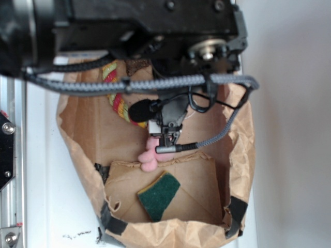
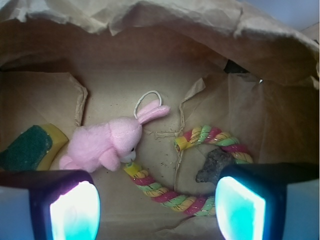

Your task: Grab the multicolored rope.

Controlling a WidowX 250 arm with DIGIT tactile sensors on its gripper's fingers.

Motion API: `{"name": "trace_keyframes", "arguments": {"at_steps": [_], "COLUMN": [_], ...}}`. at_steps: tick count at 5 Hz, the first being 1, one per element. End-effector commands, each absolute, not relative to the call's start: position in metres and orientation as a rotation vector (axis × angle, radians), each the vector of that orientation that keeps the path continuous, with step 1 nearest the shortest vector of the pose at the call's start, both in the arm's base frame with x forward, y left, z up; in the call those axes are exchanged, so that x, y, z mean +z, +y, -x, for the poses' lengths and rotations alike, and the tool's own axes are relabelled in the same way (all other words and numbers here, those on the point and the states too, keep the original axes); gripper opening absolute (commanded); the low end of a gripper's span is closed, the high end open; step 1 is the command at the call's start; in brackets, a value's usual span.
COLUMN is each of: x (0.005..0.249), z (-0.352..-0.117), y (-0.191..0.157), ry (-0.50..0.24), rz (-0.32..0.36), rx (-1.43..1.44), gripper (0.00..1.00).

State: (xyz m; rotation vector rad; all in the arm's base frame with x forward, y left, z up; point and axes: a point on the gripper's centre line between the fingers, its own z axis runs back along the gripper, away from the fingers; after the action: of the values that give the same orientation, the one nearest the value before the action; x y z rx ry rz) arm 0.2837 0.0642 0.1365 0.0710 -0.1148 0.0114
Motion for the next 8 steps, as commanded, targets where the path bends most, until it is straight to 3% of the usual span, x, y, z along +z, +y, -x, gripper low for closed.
{"name": "trace_keyframes", "arguments": {"at_steps": [1,2,3,6,8], "x": [0.111,0.088,0.093,0.093,0.077], "z": [-0.281,-0.268,-0.250,-0.250,-0.253], "y": [0.072,0.066,0.066,0.066,0.059], "ry": [-0.150,-0.141,-0.135,-0.135,-0.213], "rz": [-0.088,-0.045,-0.015,-0.015,-0.052], "rx": [-0.162,-0.318,-0.416,-0.416,-0.518], "gripper": [1.00,1.00,1.00,1.00,1.00]}}
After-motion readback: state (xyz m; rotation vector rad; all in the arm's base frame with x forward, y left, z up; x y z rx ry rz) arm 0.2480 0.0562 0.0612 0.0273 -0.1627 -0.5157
